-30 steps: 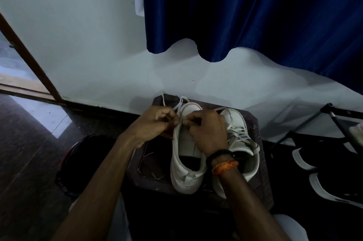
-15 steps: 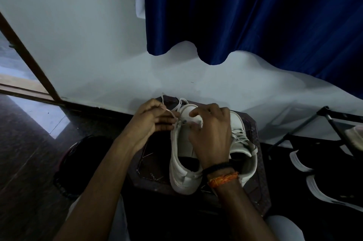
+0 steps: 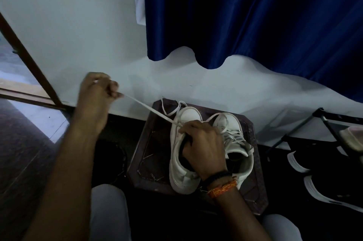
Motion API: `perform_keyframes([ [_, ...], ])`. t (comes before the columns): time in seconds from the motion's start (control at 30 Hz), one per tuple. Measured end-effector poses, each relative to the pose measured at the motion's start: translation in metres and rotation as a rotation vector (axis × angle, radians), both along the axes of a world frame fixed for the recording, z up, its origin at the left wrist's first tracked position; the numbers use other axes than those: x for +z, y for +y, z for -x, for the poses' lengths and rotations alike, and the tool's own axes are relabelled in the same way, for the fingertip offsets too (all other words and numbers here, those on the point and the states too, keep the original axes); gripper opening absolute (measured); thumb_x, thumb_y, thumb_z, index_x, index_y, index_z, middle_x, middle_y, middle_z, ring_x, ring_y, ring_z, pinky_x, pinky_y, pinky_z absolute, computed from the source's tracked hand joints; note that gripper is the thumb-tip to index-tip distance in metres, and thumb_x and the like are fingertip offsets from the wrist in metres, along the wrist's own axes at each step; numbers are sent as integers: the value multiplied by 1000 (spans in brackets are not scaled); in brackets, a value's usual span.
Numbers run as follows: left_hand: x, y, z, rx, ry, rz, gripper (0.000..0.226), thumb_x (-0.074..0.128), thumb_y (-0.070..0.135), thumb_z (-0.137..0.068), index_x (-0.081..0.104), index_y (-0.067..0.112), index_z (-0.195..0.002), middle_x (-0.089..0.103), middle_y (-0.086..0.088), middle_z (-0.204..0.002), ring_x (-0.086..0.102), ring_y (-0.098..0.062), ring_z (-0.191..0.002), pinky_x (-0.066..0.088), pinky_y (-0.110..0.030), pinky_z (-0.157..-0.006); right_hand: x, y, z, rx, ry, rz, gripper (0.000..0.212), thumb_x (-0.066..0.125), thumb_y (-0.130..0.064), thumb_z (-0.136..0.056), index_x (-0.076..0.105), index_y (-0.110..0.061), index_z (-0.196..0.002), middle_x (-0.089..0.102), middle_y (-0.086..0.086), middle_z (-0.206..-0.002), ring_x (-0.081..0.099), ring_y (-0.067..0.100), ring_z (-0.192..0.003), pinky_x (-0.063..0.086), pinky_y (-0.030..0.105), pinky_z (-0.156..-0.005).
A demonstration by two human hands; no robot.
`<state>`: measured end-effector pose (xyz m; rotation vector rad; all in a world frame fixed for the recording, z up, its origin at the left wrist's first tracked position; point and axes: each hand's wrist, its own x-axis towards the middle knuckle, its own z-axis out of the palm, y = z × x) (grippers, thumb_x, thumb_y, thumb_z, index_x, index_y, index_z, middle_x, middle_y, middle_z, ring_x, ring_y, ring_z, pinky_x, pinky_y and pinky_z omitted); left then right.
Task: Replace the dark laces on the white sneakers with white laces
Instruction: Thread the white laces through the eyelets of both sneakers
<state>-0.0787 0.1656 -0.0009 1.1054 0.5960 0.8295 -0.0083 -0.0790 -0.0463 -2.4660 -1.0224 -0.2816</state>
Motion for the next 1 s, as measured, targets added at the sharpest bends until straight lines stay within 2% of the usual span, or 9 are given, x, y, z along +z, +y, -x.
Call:
perform_keyframes([
  [0.1, 14, 28, 21, 148, -156, 190, 31, 34, -6, -94, 45, 17, -77, 44, 6, -51, 44, -6, -51, 61, -43, -84, -1, 0, 1, -17, 17, -4, 38, 63, -2, -63, 79, -23, -91, 74, -8, -97, 68, 23, -88, 53, 42, -81],
  [0.17, 12, 25, 24, 129, -110, 202, 29, 39, -6, -93, 48, 15, -74, 40, 4, -50, 40, -6, -49, 63, -40, -71, -1, 1, 1, -22, 29, -28, 38, 63, -2, -63, 79, -23, -91, 74, -7, -97, 69, 23, -87, 54, 43, -82],
  [0.27, -6, -11, 12, -97, 237, -152, 26, 48, -5, -91, 61, 11, -76, 48, 5, -51, 42, -9, -47, 46, -21, -44, -1, 2, 2, -28, 50, -85, 37, 61, -2, -65, 79, -22, -90, 75, -4, -95, 70, 25, -81, 57, 42, -76],
  [0.4, -42, -66, -12, -474, 460, -586, 7, 72, 9, -87, 71, 15, -83, 71, 4, -76, 64, -7, -67, 51, -26, -63, 0, 4, 4, -72, 61, -144, 39, 53, -7, -67, 78, -20, -94, 75, 0, -93, 70, 29, -79, 58, 41, -73],
  [0.5, -63, -82, -25, -592, 534, -677, 7, 77, 19, -86, 74, 18, -92, 75, 6, -84, 71, -5, -80, 56, -25, -76, 0, 4, 5, -93, 56, -167, 32, 57, -8, -69, 77, -20, -92, 75, 1, -88, 70, 29, -76, 58, 37, -69],
  [0.63, -68, -89, -30, -554, 550, -768, 5, 72, 12, -88, 72, 16, -92, 71, 9, -76, 63, 6, -66, 44, -11, -63, 1, 4, 4, -74, 57, -158, 34, 57, -8, -68, 77, -20, -93, 73, 2, -86, 69, 28, -76, 57, 41, -69],
  [0.73, -67, -91, -29, -581, 569, -841, 9, 67, 7, -88, 68, 16, -89, 73, 6, -80, 67, -2, -74, 48, -20, -67, 3, 5, 5, -79, 74, -164, 33, 52, -12, -72, 77, -19, -93, 72, 3, -86, 68, 28, -76, 57, 42, -69],
  [0.87, -64, -91, -26, -355, 588, -781, 17, 59, -3, -82, 67, 11, -86, 70, 1, -78, 63, -12, -71, 46, -25, -66, 8, 5, 10, -90, 122, -173, 29, 45, -30, -82, 72, -19, -87, 70, 2, -83, 64, 26, -78, 53, 41, -72],
  [1.0, -71, -39, -12, 121, 511, -397, 8, 60, 16, -81, 67, 12, -80, 68, -6, -80, 62, -24, -77, 47, -33, -70, 8, 3, 8, -99, 105, -175, 31, 43, -36, -85, 70, -20, -84, 69, 0, -76, 61, 23, -74, 52, 38, -68],
])
